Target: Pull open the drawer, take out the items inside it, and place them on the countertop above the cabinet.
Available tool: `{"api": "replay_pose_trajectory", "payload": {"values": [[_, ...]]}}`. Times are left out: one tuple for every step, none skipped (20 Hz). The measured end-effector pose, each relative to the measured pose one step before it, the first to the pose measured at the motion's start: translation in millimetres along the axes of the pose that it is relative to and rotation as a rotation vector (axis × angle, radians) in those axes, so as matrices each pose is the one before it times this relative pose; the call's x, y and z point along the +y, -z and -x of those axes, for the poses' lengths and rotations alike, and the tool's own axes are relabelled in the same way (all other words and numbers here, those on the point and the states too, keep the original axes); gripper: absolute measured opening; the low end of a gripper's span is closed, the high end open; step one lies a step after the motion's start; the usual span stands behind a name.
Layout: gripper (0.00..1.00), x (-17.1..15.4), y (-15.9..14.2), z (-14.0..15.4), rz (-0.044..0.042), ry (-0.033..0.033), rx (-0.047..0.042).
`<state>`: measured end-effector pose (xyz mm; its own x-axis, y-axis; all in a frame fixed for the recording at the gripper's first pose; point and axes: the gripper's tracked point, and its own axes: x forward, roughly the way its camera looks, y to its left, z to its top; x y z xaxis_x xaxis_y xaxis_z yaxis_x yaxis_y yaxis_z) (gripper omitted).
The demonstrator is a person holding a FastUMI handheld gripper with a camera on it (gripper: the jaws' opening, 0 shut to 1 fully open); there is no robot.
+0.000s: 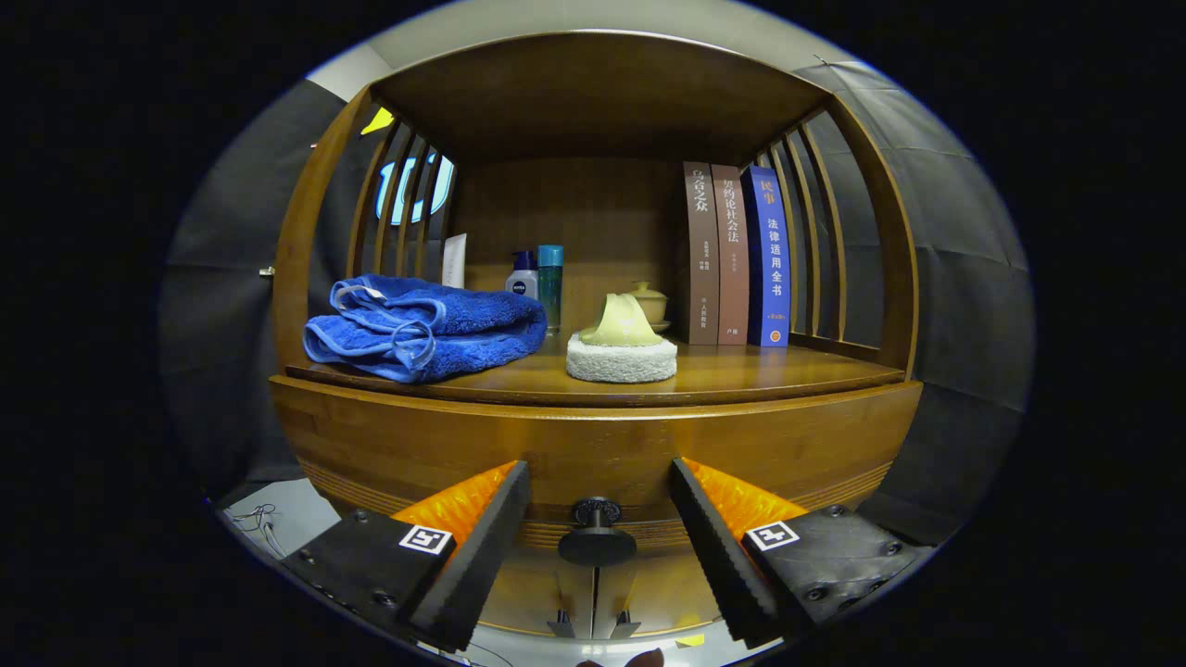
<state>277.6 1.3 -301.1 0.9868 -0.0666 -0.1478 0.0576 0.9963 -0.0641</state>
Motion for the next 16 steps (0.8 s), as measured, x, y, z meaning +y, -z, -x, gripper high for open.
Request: {"api": "replay_pose_trajectory", "payload": {"values": [[0.99, 0.20, 1.50, 0.37, 0.00058, 0.00343, -0.00686], [1.00, 0.90, -3.24, 1.63, 0.00916, -0.00038, -0.01088], [1.00, -0.22, 3.17, -2.56, 0.01464, 0.00015, 0.00143], [1.00, 0.11, -0.30, 1.20, 0.00279, 0.00163, -0.00369], [1.00, 0.24, -0.27, -0.65, -0.00194, -0.00003, 0.00248], [0.99, 0.38, 0.13, 0.14, -0.00271, -0.00093, 0.00218], [1.00, 0.00, -0.69, -0.25, -0.00018, 0.00008, 0.00153], [0.99, -0.52, 0.39, 0.59, 0.00145, -0.00054, 0.00441], [0.99, 0.31, -0.32, 0.50, -0.00330, -0.00145, 0.00259], [0.99, 0.57, -0.55, 1.86, -0.00380, -0.00429, 0.00514], [0.99, 0.07, -1.79, 4.12, -0.00423, -0.00046, -0.00036], [0.99, 1.17, -4.06, 5.92, -0.00321, -0.00274, -0.00700], [0.99, 1.16, -5.68, 7.24, -0.00338, -0.00348, -0.01161], [0.99, 2.70, -8.46, 8.34, -0.00474, -0.00786, -0.01746], [0.99, 2.31, -9.20, 8.67, -0.00324, -0.00554, -0.01774], [0.99, 1.51, -10.15, 8.54, -0.00083, -0.00224, -0.01470]]}}
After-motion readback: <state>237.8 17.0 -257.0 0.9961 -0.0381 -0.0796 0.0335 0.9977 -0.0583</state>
